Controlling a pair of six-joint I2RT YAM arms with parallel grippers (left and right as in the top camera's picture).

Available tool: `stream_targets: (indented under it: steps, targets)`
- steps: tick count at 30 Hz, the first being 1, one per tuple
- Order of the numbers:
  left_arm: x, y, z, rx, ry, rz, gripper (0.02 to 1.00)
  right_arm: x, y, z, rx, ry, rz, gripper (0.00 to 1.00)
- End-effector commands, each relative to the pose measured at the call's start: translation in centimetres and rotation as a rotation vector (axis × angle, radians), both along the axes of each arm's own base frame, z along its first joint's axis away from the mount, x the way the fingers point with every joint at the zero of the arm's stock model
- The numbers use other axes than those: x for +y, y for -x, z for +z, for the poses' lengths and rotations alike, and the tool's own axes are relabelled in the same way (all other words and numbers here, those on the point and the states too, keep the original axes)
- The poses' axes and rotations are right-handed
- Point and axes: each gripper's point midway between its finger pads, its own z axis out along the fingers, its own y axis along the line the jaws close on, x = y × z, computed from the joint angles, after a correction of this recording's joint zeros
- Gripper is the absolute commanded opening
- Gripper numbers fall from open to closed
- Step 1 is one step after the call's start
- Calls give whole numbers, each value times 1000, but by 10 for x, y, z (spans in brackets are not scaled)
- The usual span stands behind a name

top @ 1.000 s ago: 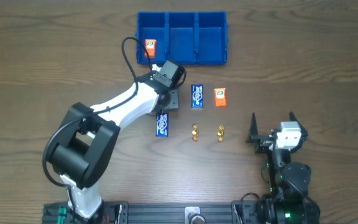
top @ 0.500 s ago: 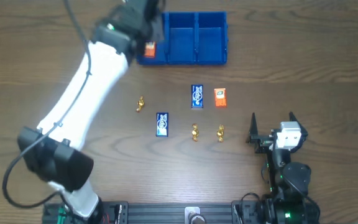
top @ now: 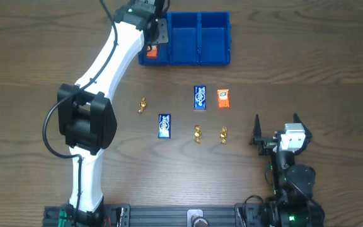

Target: Sort Candies Into Trays

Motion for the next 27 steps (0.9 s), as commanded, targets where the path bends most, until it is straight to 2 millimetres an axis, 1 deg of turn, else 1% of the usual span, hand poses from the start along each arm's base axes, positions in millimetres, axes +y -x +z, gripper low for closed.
stream_targets:
  steps: [1,4,5,6,8,10,11,12,14,15,16,18,20,21,22,23,26,27]
  targets:
    - [6,-7,10,-25,4,-1,452,1,0,0,-2,8,5,998]
    - [6,-7,11,-25,5,-2,654,1,0,0,-2,8,5,998]
    - [4,-7,11,-26,10,-4,687,1,0,0,-2,8,5,998]
    - [0,-7,12,-28,22,-11,695,1,0,0,-2,8,5,998]
    - [-14,-5,20,-42,41,-24,702,1,0,0,-2,8,5,998]
    - [-38,1,35,-62,55,-60,704,1,0,0,-2,8,5,998]
    - [-54,6,43,-72,63,-82,704,1,0,0,-2,8,5,998]
    - [-74,16,53,-81,69,-97,704,1,0,0,-2,8,5,998]
    - [-110,38,63,-92,70,-104,704,1,0,0,-2,8,5,998]
    - [-133,53,64,-94,74,-113,706,1,0,0,-2,8,5,998]
    - [-150,66,63,-90,83,-121,706,1,0,0,-2,8,5,998]
    - [-190,100,53,-71,94,-141,709,1,0,0,-2,8,5,998]
    - [-217,122,34,-49,77,-159,706,1,0,0,-2,8,5,998]
    - [-224,129,25,-37,72,-161,709,1,0,0,-2,8,5,998]
    - [-232,135,11,-18,64,-161,709,1,0,0,-2,8,5,998]
    - [-237,141,-8,11,48,-154,709,1,0,0,-2,8,5,998]
    - [-241,147,-46,77,32,-133,702,1,0,0,-2,8,5,998]
    - [-242,148,-55,95,30,-126,702,1,0,0,-2,8,5,998]
